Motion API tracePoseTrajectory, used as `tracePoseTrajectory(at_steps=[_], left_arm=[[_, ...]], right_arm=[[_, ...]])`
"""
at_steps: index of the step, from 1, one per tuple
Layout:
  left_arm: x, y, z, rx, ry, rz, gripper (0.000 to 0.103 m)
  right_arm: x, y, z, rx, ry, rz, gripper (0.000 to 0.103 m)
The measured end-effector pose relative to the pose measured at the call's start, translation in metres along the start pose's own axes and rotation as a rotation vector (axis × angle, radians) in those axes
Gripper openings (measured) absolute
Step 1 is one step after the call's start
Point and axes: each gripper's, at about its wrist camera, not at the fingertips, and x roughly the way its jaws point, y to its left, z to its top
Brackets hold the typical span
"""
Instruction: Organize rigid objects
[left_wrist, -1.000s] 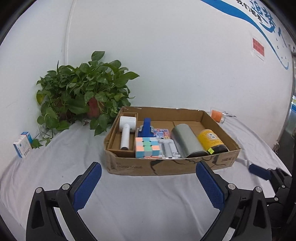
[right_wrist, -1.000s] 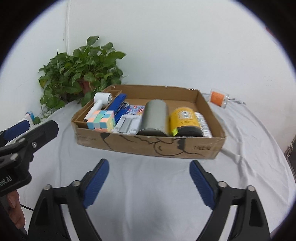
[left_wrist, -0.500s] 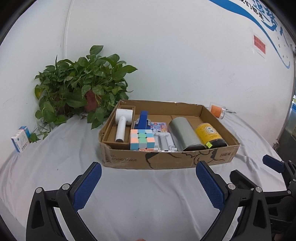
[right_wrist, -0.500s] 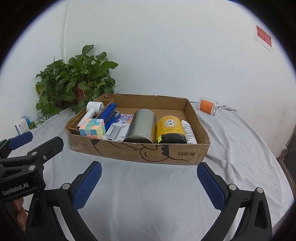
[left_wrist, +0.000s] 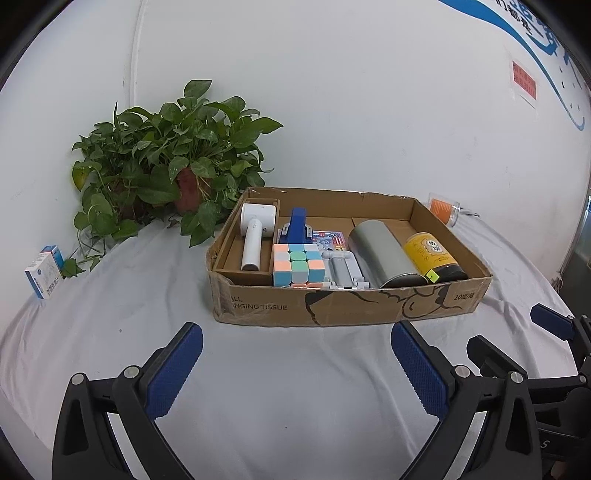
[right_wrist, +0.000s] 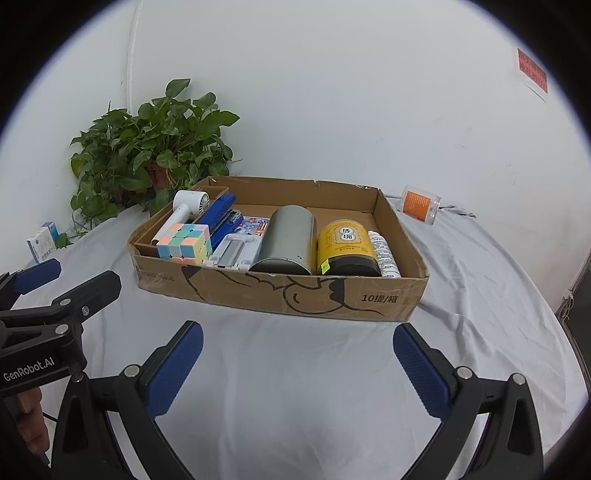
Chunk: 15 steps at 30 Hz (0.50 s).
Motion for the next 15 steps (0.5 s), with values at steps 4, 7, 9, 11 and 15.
tracePoseTrajectory(at_steps=[4, 7, 9, 11, 15], left_arm=[[0.0047, 0.0008, -0.0019, 0.007, 0.003, 0.001, 0.103], [0.008, 0.002, -0.0029, 0.01, 0.008, -0.002, 0.103], [0.0087, 0.0021, -0.003, 0.011, 0.007, -0.002, 0.103], [0.0078, 0.0014, -0.0031, 0.01, 0.008, 0.0, 0.103], [0.0103, 0.0024, -0.003, 0.011, 0.011, -0.001, 0.103]], right_arm=[[0.0022, 0.0005, -0.0019, 0.002, 0.01, -0.004, 0.102], [0.0034, 0.001, -0.0024, -0.002, 0.012, -0.009, 0.103], [0.004, 0.0012, -0.0023, -0.004, 0.012, -0.012, 0.102], [0.0042, 0.0021, -0.0025, -0.005, 0.01, -0.015, 0.102], [0.0056, 0.0024, -0.0025, -0.005, 0.009, -0.018, 0.103]])
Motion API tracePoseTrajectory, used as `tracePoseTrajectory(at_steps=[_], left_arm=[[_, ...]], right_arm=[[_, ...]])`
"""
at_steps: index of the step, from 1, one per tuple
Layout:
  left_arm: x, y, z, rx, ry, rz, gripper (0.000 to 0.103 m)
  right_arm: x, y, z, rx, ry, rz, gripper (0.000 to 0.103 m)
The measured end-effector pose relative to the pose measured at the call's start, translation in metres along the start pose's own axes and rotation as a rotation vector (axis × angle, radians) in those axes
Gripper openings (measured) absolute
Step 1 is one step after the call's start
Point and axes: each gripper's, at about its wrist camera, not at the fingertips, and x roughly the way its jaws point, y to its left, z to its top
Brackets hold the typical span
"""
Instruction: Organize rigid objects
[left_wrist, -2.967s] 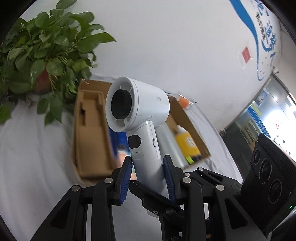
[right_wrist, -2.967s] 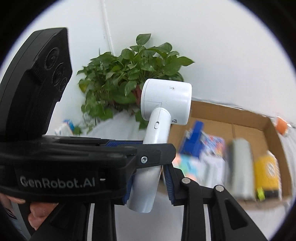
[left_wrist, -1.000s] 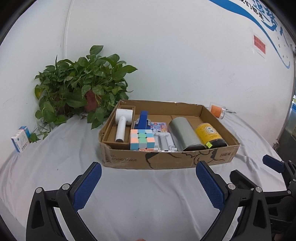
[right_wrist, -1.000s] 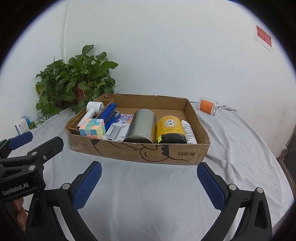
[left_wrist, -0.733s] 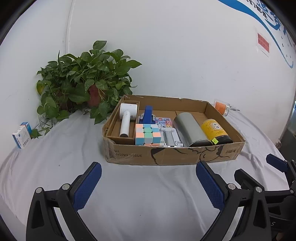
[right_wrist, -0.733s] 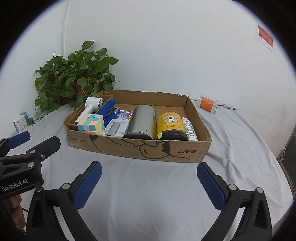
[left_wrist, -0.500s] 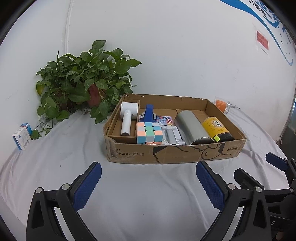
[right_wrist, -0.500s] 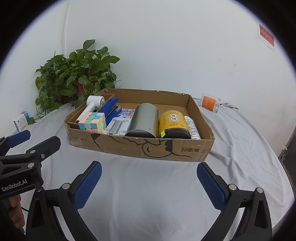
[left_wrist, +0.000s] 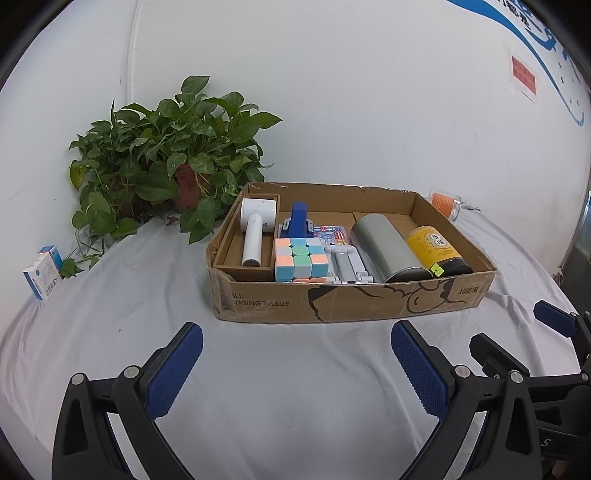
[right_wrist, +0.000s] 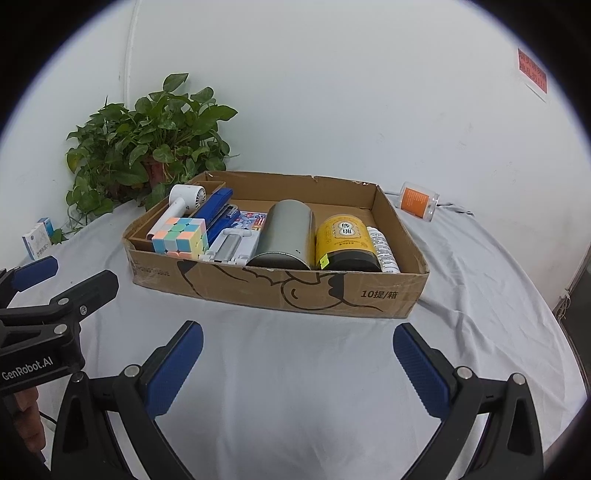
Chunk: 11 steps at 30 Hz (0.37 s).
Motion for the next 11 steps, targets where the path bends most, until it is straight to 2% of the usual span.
tracePoseTrajectory(at_steps=[6, 8, 11], left_arm=[[0.0087, 0.0054, 0.0006, -0.006, 0.007, -0.004, 0.103], [0.0085, 0.0076, -0.0018, -0.01, -0.013, 0.037, 0.103], [0.0093, 0.0089, -0.0015, 0.004, 0.003, 0.02, 0.103]], right_arm=[[0.0006, -0.0003, 0.0, -0.002, -0.001, 0.0, 0.102], [0.0004, -0.0013, 0.0002, 0.005, -0.003, 0.005, 0.103], [0.0016, -0.0042, 0.0006, 0.01, -0.004, 0.004, 0.103]])
